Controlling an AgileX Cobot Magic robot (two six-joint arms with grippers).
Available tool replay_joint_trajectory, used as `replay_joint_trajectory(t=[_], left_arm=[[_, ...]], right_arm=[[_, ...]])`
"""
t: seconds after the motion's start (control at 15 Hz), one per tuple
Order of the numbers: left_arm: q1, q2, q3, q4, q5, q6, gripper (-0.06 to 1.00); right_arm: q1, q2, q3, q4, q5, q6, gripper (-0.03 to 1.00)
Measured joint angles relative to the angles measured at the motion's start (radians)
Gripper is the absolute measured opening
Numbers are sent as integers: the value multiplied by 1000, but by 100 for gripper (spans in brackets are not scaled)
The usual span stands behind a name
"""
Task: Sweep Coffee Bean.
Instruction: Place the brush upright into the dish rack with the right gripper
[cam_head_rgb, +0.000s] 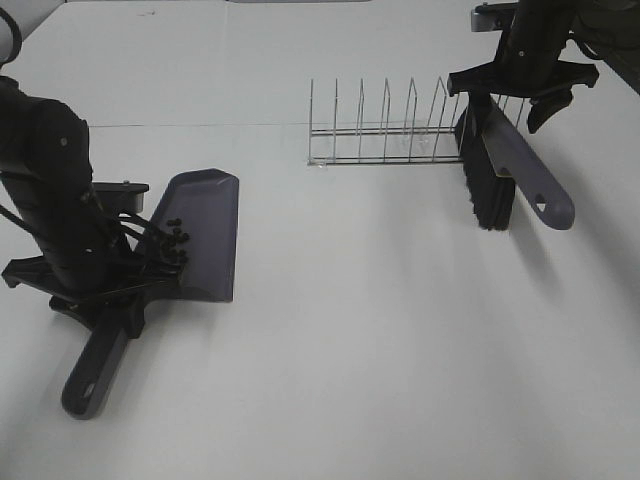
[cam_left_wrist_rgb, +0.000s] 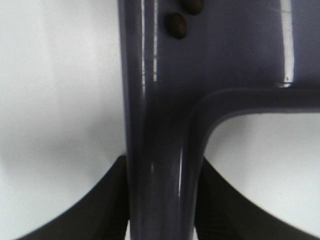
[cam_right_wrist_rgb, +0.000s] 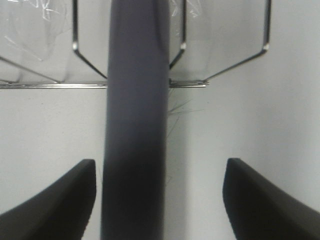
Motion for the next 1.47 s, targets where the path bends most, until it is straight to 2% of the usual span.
replay_joint_trajectory(t=[0.13,0.33,0.67,0.8,1.47], left_arm=[[0,0,0,0,0,0,32],[0,0,0,0,0,0,32],[0,0,0,0,0,0,32],[0,0,0,0,0,0,32],[0,0,0,0,0,0,32]], right_arm=[[0,0,0,49,0,-21,49],[0,0,0,87,0,-38,28],[-1,0,0,77,-3,-34,27],[-1,0,0,49,-23,1,27],[-1,0,0,25,-178,51,27]])
